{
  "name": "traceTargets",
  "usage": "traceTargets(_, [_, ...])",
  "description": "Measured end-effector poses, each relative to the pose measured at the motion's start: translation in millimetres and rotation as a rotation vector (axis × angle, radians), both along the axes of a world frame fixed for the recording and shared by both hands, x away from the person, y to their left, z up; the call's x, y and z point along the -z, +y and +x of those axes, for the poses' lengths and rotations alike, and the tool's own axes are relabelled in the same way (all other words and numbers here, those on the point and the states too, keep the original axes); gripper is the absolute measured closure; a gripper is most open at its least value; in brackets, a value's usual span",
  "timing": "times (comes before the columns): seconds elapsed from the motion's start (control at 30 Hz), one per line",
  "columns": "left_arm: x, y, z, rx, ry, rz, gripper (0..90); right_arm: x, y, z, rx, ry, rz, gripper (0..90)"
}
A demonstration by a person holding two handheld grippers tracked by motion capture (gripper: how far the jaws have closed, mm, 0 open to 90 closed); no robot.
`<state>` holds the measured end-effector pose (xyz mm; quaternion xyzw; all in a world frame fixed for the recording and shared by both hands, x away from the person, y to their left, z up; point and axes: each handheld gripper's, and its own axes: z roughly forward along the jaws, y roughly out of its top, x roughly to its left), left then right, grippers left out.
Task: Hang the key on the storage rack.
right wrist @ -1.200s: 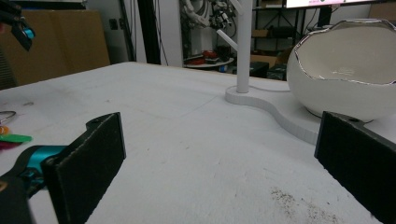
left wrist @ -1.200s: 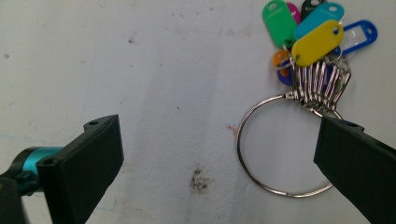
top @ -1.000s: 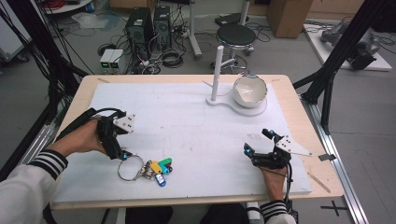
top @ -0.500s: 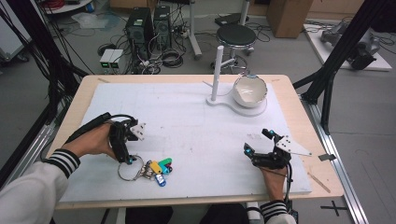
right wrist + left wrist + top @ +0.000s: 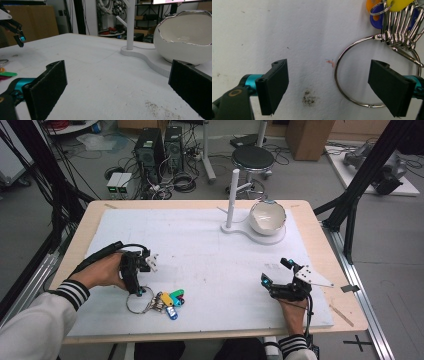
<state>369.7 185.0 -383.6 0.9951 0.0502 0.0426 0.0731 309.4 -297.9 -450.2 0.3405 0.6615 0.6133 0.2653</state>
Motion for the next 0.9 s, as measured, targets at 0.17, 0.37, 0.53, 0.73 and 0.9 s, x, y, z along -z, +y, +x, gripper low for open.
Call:
traceTargets(0.17, [2.7, -1.1, 0.4, -0.018, 0.021, 0.030, 25.5, 0.0, -0.3, 0.2, 0.005, -0.003, -0.002, 1.3])
traceTargets(0.37, [5.5, -3.0, 0.0, -0.032, 0.039, 0.056, 38.0, 0.0, -0.3, 0.6, 0.002, -0.008, -0.003, 1.3])
traceTargets(0.53, [6.4, -3.2, 0.7, -0.043, 0.053, 0.067, 41.9, -0.1, -0.4, 0.1, 0.004, -0.002, -0.002, 1.4])
traceTargets(0.73, [8.1, -3.7, 1.7, -0.050, 0.085, 0.078, 49.6, 0.0, -0.2, 0.2, 0.005, -0.003, -0.002, 1.3])
traceTargets(0.9, [9.7, -3.8, 2.8, -0.065, 0.108, 0.080, 54.1, 0.0, -0.2, 0.2, 0.005, -0.004, -0.002, 1.3])
